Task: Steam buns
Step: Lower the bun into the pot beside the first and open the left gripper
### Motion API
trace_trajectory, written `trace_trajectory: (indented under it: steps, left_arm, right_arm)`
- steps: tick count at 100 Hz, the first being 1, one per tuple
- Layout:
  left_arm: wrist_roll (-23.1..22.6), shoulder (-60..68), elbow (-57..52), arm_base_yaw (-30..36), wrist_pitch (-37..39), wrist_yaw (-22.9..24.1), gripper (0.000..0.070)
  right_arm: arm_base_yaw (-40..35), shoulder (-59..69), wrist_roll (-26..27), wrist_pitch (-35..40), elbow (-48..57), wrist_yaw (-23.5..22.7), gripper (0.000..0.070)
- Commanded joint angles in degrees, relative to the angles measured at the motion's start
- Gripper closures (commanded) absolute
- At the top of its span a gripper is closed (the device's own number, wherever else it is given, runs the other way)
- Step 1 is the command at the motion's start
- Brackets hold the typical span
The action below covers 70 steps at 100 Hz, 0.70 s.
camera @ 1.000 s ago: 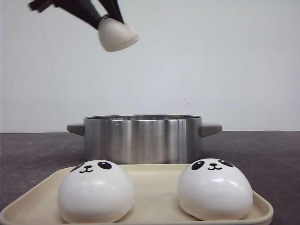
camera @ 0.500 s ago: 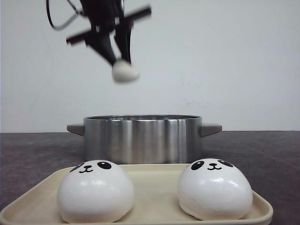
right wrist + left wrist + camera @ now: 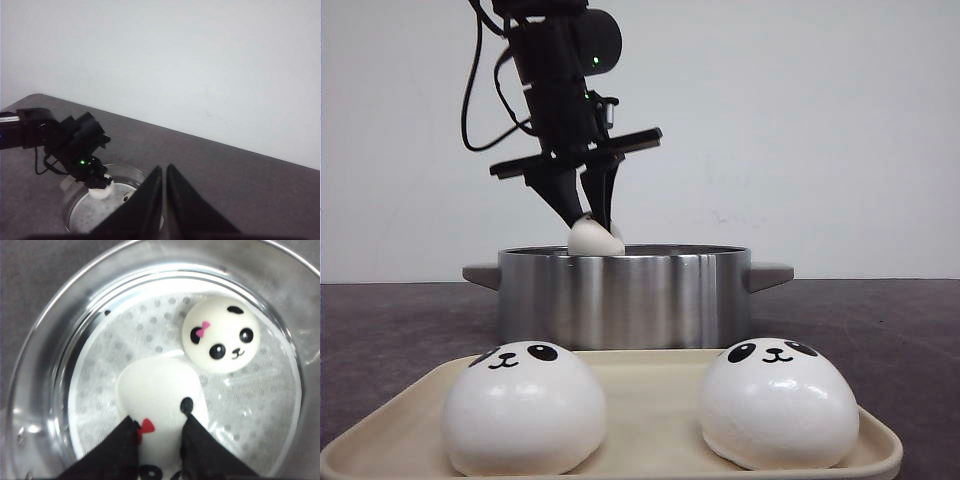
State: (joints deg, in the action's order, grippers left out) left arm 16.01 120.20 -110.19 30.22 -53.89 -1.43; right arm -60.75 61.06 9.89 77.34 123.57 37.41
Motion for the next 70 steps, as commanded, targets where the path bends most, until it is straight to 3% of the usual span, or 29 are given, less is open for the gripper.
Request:
trace_trajectory:
  steps: [1,70]
  left_arm:
    - [-0.6,2.2,-1.6,0.2,0.7,0.0,0.0697]
    - [-0.5,6.5,-1.6,-1.1,5.0,1.1,0.0697]
  right_arm:
    - [-0.7,0.5,0.5,4.2,1.2,0.2,0.0693]
    - [-0.7,0.5,3.0,4.2,1.2,0.1,0.0693]
